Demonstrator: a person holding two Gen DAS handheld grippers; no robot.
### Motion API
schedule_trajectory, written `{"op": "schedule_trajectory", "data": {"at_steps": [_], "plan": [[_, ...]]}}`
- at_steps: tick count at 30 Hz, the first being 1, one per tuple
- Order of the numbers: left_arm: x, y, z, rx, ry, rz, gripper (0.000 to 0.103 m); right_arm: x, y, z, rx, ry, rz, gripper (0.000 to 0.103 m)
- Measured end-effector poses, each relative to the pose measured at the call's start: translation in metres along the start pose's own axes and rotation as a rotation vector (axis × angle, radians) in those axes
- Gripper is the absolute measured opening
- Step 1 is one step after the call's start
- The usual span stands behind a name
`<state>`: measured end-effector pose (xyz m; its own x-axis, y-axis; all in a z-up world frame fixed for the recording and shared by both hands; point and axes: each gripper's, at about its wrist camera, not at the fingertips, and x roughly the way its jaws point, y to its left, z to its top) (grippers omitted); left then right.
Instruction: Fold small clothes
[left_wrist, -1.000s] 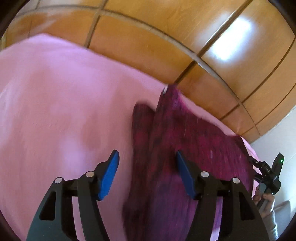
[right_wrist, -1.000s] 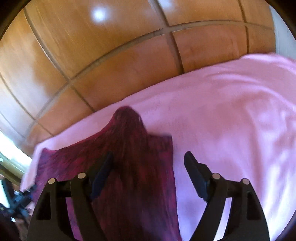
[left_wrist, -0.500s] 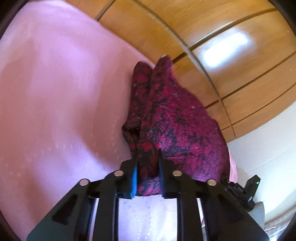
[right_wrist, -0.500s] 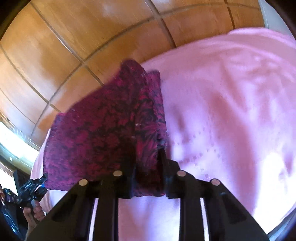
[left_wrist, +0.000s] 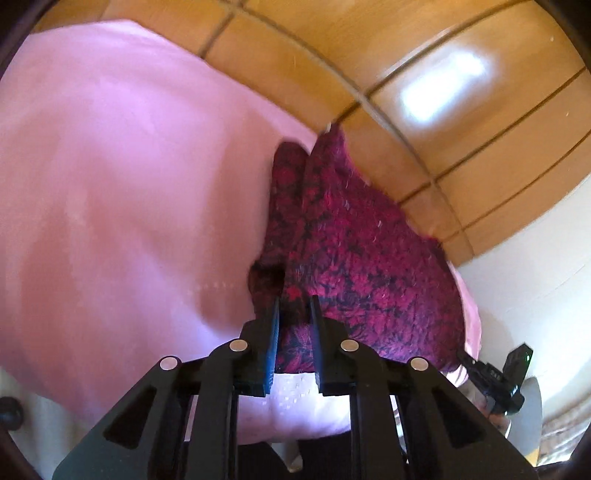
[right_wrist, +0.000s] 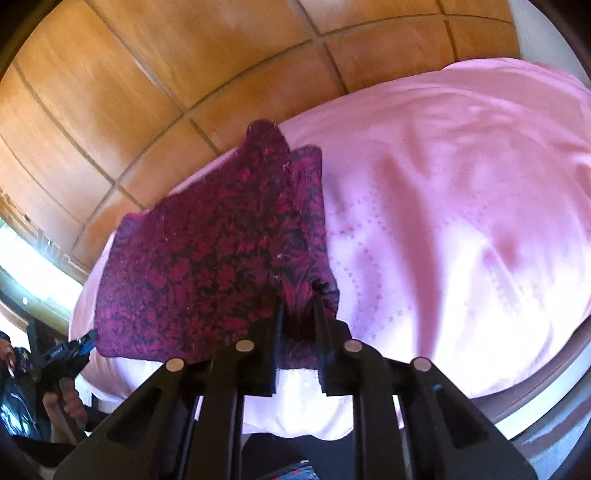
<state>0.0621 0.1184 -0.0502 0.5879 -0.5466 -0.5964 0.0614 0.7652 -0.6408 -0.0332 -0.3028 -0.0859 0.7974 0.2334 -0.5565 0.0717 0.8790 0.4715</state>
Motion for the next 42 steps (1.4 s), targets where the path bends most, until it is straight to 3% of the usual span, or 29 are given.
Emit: {"op": "schedule_trajectory", "data": {"at_steps": [2, 5, 7, 9, 13, 19, 21, 23, 25, 27, 30, 33, 36, 39, 42], "plan": [[-0.010, -0.003, 0.004, 0.001, -0.028, -0.014, 0.014, -0.013, 0.011, -0.001, -0.030, -0.046, -0.033, 0.021], [-0.008, -0.012, 0.010, 0.037, -0.043, -0.006, 0.014, -0.014, 0.055, 0.000, -0.145, -0.055, 0.026, 0.024], [-0.005, -0.024, 0.006, 0.091, -0.040, -0.002, 0.014, -0.003, 0.083, -0.004, -0.208, -0.018, 0.086, 0.033], [-0.001, -0.046, -0.002, 0.186, -0.038, -0.027, 0.014, 0.013, 0.114, -0.015, -0.285, 0.026, 0.131, 0.040], [0.027, -0.083, -0.027, 0.404, 0.083, -0.008, 0.014, 0.039, 0.145, -0.026, -0.344, 0.080, 0.152, 0.040], [0.064, -0.112, -0.042, 0.506, 0.146, -0.047, 0.014, 0.052, 0.143, -0.024, -0.292, 0.100, 0.175, 0.042], [0.081, -0.116, -0.049, 0.529, 0.180, -0.009, 0.014, 0.063, 0.134, -0.027, -0.302, 0.131, 0.131, 0.040], [0.097, -0.102, -0.062, 0.513, 0.252, 0.044, 0.014, 0.077, 0.115, -0.038, -0.275, 0.209, 0.082, 0.037], [0.100, -0.088, -0.068, 0.476, 0.259, 0.048, 0.014, 0.080, 0.100, -0.044, -0.248, 0.201, 0.104, 0.030], [0.092, -0.084, -0.068, 0.440, 0.257, 0.024, 0.014, 0.078, 0.090, -0.042, -0.183, 0.186, 0.154, 0.030], [0.077, -0.084, -0.063, 0.422, 0.220, 0.004, 0.014, 0.080, 0.090, -0.039, -0.168, 0.189, 0.161, 0.031], [0.051, -0.082, -0.049, 0.406, 0.143, 0.007, 0.014, 0.073, 0.099, -0.038, -0.194, 0.202, 0.173, 0.044], [0.027, -0.075, -0.028, 0.358, 0.028, 0.037, 0.047, 0.056, 0.109, -0.031, -0.215, 0.167, 0.177, 0.057], [0.011, -0.066, -0.002, 0.302, -0.057, 0.042, 0.050, 0.039, 0.111, -0.013, -0.206, 0.096, 0.178, 0.059], [0.014, -0.057, 0.025, 0.265, -0.094, 0.119, 0.050, 0.025, 0.107, 0.016, -0.173, 0.002, 0.152, 0.060]]}}
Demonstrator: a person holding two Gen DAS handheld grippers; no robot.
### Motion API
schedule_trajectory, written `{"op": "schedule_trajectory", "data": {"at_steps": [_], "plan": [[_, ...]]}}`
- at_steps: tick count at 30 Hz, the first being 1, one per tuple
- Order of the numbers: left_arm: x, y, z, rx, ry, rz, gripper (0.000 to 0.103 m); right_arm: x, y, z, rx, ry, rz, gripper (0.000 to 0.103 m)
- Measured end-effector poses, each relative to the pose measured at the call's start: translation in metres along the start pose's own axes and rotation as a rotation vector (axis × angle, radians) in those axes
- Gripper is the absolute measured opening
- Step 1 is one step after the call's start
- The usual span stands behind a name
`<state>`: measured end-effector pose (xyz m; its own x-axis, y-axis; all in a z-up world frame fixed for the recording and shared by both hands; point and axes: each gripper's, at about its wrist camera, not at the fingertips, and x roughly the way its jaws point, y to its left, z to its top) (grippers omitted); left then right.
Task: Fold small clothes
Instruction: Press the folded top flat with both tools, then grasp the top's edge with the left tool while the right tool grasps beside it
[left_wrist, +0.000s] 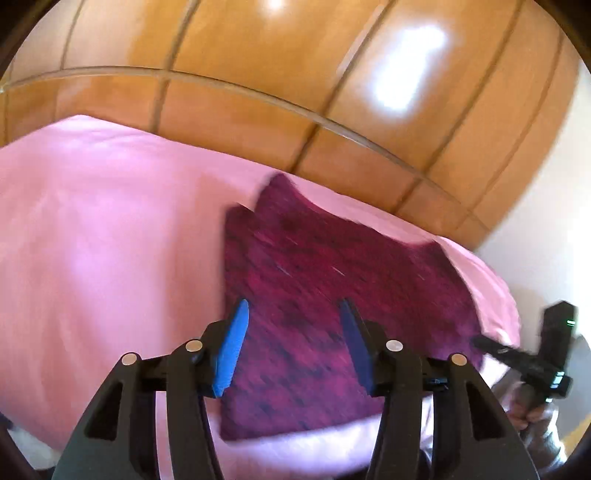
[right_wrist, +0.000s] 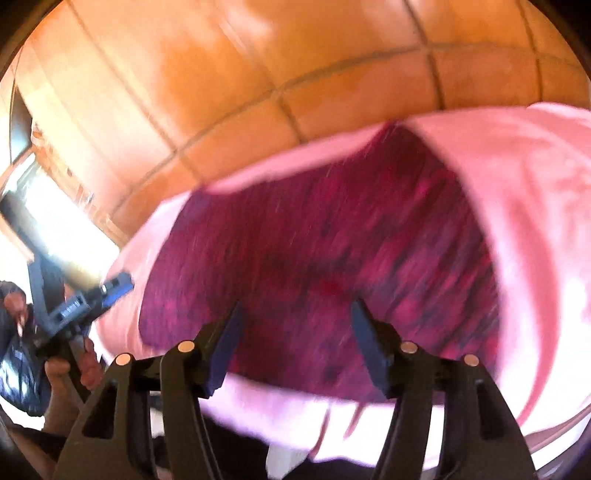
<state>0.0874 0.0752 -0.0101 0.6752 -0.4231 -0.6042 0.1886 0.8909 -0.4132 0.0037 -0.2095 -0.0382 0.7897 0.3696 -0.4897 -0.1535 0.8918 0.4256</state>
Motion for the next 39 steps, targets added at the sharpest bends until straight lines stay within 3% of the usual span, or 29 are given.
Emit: {"op": "schedule_trajectory", "data": {"at_steps": [6, 11, 14, 17, 18, 19, 21, 28, 34, 39], "plan": [[0.035, 0.013, 0.041, -0.045, 0.036, 0.023, 0.050, 0.011, -0.033, 0.061, 0.118, -0.096, -0.171, 0.062], [0.074, 0.015, 0.064, -0.076, 0.095, 0.047, 0.050, 0.041, -0.069, 0.103, 0.181, -0.070, -0.248, 0.061], [0.090, 0.017, 0.072, -0.094, 0.122, 0.038, 0.042, 0.058, -0.080, 0.115, 0.187, -0.037, -0.266, 0.061], [0.101, 0.019, 0.074, -0.098, 0.153, 0.066, 0.030, 0.069, -0.089, 0.117, 0.181, 0.003, -0.248, 0.048], [0.104, 0.019, 0.074, -0.088, 0.153, 0.080, 0.018, 0.075, -0.091, 0.115, 0.168, 0.014, -0.247, 0.037], [0.104, 0.019, 0.074, -0.073, 0.148, 0.094, 0.014, 0.077, -0.089, 0.114, 0.153, 0.020, -0.252, 0.024], [0.097, 0.016, 0.073, -0.050, 0.110, 0.104, 0.012, 0.078, -0.080, 0.114, 0.108, 0.010, -0.274, 0.019], [0.089, 0.009, 0.077, 0.006, 0.004, 0.198, 0.011, 0.068, -0.062, 0.129, 0.067, -0.103, -0.276, 0.017], [0.110, 0.005, 0.070, 0.067, 0.008, 0.295, 0.011, 0.116, -0.090, 0.117, 0.101, -0.008, -0.359, 0.017], [0.110, -0.005, 0.068, 0.112, -0.018, 0.333, 0.011, 0.120, -0.095, 0.116, 0.114, -0.001, -0.354, 0.019]]}}
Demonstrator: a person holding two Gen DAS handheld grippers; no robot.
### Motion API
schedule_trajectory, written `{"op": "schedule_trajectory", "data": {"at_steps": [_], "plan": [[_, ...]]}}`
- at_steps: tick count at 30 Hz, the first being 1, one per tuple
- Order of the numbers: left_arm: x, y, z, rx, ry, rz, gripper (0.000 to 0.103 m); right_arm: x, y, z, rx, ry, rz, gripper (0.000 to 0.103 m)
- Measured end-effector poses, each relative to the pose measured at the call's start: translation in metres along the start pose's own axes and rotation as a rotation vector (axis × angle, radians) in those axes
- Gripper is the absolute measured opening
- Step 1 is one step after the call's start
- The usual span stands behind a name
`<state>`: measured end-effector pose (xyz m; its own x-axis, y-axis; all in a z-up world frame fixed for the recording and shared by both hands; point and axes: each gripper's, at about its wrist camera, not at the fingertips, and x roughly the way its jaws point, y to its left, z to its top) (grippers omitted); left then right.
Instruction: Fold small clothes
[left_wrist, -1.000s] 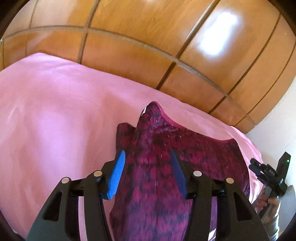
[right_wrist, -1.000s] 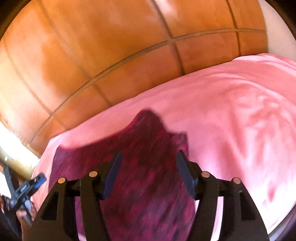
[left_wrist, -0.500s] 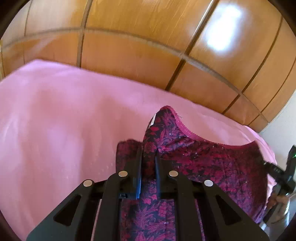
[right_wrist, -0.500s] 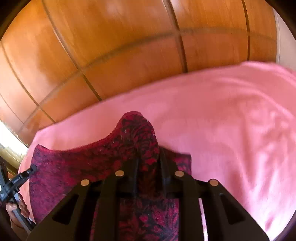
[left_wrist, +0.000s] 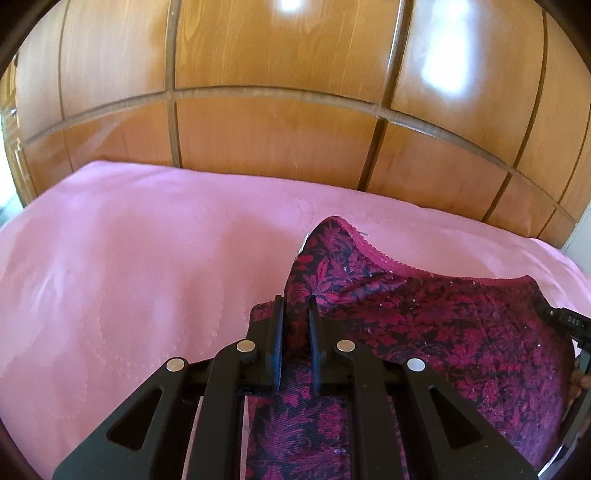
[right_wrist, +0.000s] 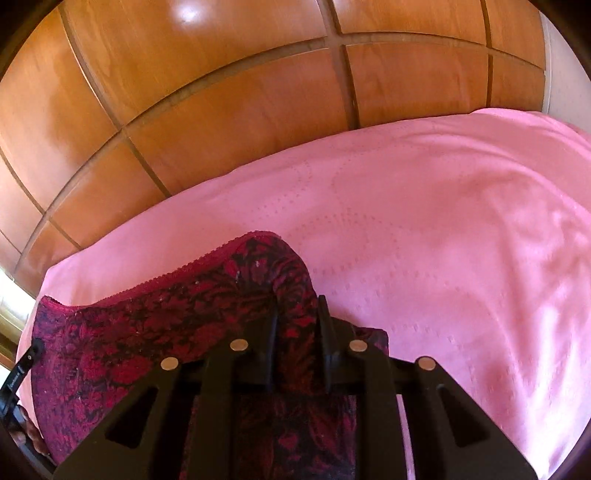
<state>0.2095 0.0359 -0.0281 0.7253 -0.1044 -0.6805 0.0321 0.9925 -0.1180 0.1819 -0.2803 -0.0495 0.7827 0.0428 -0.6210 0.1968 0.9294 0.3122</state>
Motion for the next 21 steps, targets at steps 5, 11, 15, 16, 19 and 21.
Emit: {"op": "schedule_trajectory", "data": {"at_steps": [5, 11, 15, 16, 19, 21], "plan": [[-0.004, 0.000, -0.002, -0.006, -0.005, -0.012, 0.011, 0.003, -0.002, 0.002, 0.002, 0.000, -0.001, 0.021], [-0.005, 0.001, -0.001, -0.006, -0.006, -0.019, 0.011, 0.008, -0.001, 0.000, 0.011, 0.001, 0.000, 0.024], [-0.003, 0.002, -0.001, -0.013, -0.003, -0.029, 0.011, 0.011, -0.003, 0.001, 0.015, 0.005, 0.004, 0.026], [-0.003, 0.002, -0.002, -0.014, 0.000, -0.030, 0.011, 0.011, -0.003, 0.001, 0.017, 0.006, 0.005, 0.026], [-0.001, 0.002, -0.001, -0.012, -0.002, -0.031, 0.011, 0.013, -0.004, 0.001, 0.019, 0.007, 0.007, 0.026], [0.000, 0.002, -0.001, -0.012, 0.000, -0.031, 0.011, 0.013, -0.003, 0.001, 0.019, 0.006, 0.006, 0.026]]}}
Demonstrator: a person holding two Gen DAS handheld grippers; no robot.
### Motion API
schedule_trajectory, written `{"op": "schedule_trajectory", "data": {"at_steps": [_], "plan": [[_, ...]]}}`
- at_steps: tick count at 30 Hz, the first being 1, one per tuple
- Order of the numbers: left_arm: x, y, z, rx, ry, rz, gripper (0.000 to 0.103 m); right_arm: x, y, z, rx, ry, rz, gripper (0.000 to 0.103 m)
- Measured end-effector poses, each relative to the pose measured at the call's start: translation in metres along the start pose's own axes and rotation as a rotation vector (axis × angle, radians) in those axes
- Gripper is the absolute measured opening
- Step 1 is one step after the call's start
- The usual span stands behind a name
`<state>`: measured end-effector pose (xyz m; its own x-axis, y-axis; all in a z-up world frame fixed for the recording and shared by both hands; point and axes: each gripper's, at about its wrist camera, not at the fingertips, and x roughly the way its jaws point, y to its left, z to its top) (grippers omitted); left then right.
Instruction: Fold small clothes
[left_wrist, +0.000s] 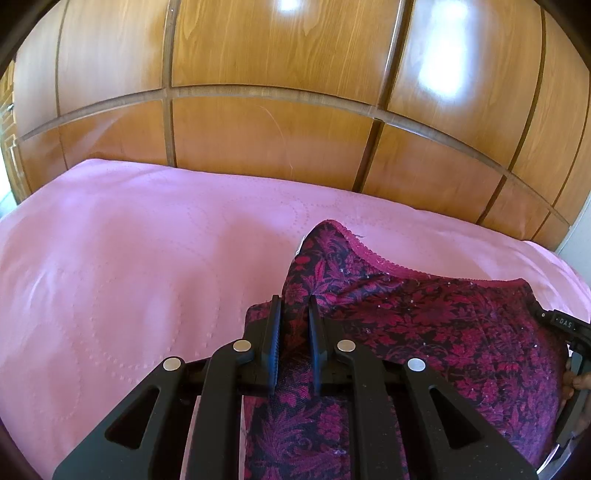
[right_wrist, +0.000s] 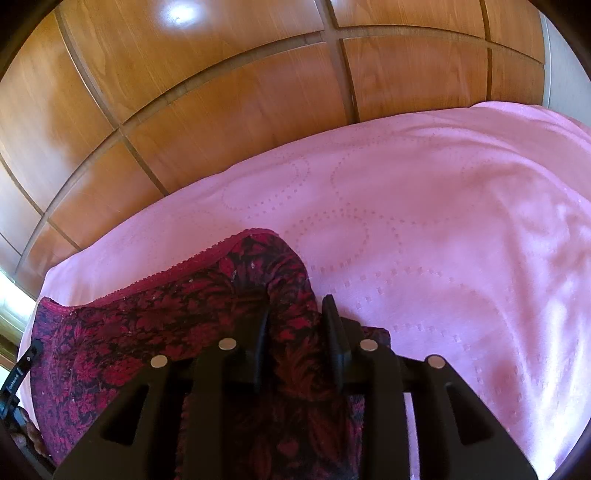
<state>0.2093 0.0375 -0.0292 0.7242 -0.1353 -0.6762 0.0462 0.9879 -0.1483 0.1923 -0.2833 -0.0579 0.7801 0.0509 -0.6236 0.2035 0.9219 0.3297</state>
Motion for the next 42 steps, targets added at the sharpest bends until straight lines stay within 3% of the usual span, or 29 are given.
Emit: {"op": "schedule_trajectory", "data": {"at_steps": [8, 14, 19, 21, 23, 25, 27, 29, 34, 42], "plan": [[0.009, 0.001, 0.002, -0.011, 0.018, -0.010, 0.011, 0.006, 0.001, 0.004, 0.004, 0.021, -0.005, 0.026], [0.043, 0.008, 0.002, -0.052, 0.086, -0.024, 0.017, 0.023, -0.003, 0.011, 0.035, 0.078, -0.009, 0.027], [0.046, 0.010, 0.004, -0.075, 0.103, -0.035, 0.017, 0.024, -0.006, 0.012, 0.043, 0.087, 0.005, 0.029], [0.040, 0.011, 0.006, -0.074, 0.103, -0.042, 0.017, 0.022, -0.010, 0.014, 0.064, 0.099, 0.033, 0.033], [0.028, 0.013, 0.009, -0.079, 0.087, -0.044, 0.017, 0.018, -0.015, 0.017, 0.079, 0.112, 0.054, 0.044], [0.007, 0.013, 0.007, -0.071, 0.041, -0.010, 0.033, 0.003, -0.019, 0.019, 0.092, 0.099, 0.095, 0.063], [-0.014, 0.015, 0.003, -0.074, 0.001, 0.005, 0.035, -0.015, -0.023, 0.017, 0.096, 0.074, 0.149, 0.073], [-0.032, 0.017, -0.004, -0.076, -0.028, 0.015, 0.035, -0.033, -0.033, 0.009, 0.107, 0.055, 0.173, 0.082], [-0.066, 0.020, -0.030, -0.115, -0.037, -0.037, 0.035, -0.057, -0.066, -0.026, 0.153, 0.077, 0.217, 0.083], [-0.096, -0.024, -0.070, -0.089, 0.014, -0.229, 0.035, -0.080, -0.092, -0.099, 0.256, 0.137, 0.388, 0.085]]}}
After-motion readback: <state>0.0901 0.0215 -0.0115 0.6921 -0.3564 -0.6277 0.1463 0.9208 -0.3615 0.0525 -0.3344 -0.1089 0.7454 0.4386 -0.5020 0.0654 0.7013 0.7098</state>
